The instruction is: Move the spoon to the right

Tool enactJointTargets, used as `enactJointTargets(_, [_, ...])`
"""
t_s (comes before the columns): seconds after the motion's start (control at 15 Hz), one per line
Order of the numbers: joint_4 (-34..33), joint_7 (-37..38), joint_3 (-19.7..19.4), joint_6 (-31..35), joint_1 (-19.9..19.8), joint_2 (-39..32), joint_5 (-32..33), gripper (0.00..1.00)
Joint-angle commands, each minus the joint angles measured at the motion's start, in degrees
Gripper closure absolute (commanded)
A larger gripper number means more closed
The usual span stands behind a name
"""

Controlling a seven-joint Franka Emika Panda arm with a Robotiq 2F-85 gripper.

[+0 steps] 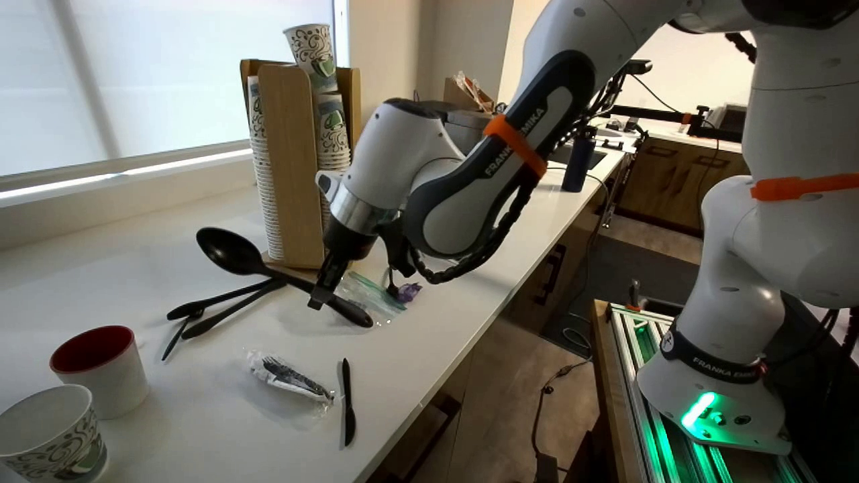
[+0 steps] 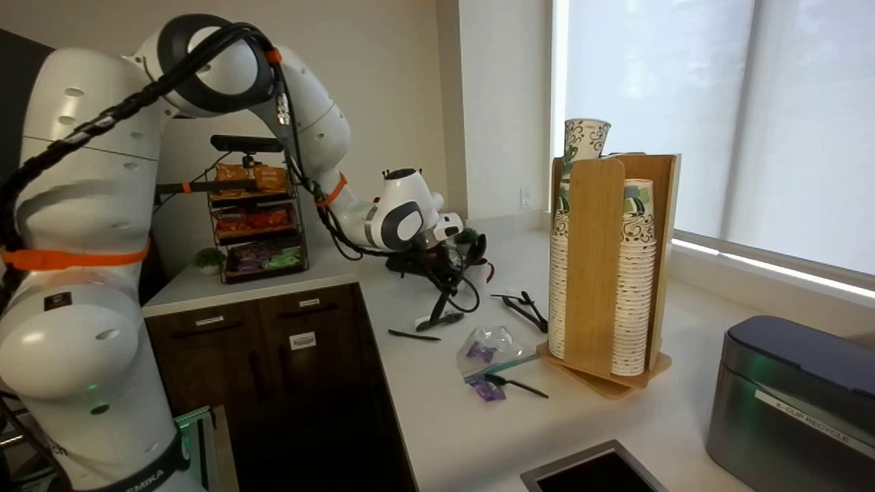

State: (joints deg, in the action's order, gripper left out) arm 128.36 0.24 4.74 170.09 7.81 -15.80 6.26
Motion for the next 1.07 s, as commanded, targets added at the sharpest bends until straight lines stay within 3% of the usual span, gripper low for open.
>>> enactJointTargets(0.0, [11.4,4.7,-3.3,12.3,1.3,10.5,1.3,0.93])
enactJointTargets(0.13, [15.4,6.5,-7.0,19.5,2.9,14.5,1.9,0.93])
enactJointTargets(0.27, [18.6,5.5,-9.2,25.3,2.9,17.8,-1.5,0.93])
enactJointTargets(0.73, [27.6,6.6,-8.7,43.8,0.5,23.6,-18.8,0.93])
enactJointTargets(0.8, [28.5,9.6,-7.2,45.1,-2.1,24.3,-18.3,0.93])
enactJointTargets(0.93, [29.9,13.7,-7.6,47.6,-3.1,25.3,-19.1,0.93])
enactJointTargets(1.0, [30.3,16.1,-10.4,47.9,-2.1,25.7,-18.4,0.93])
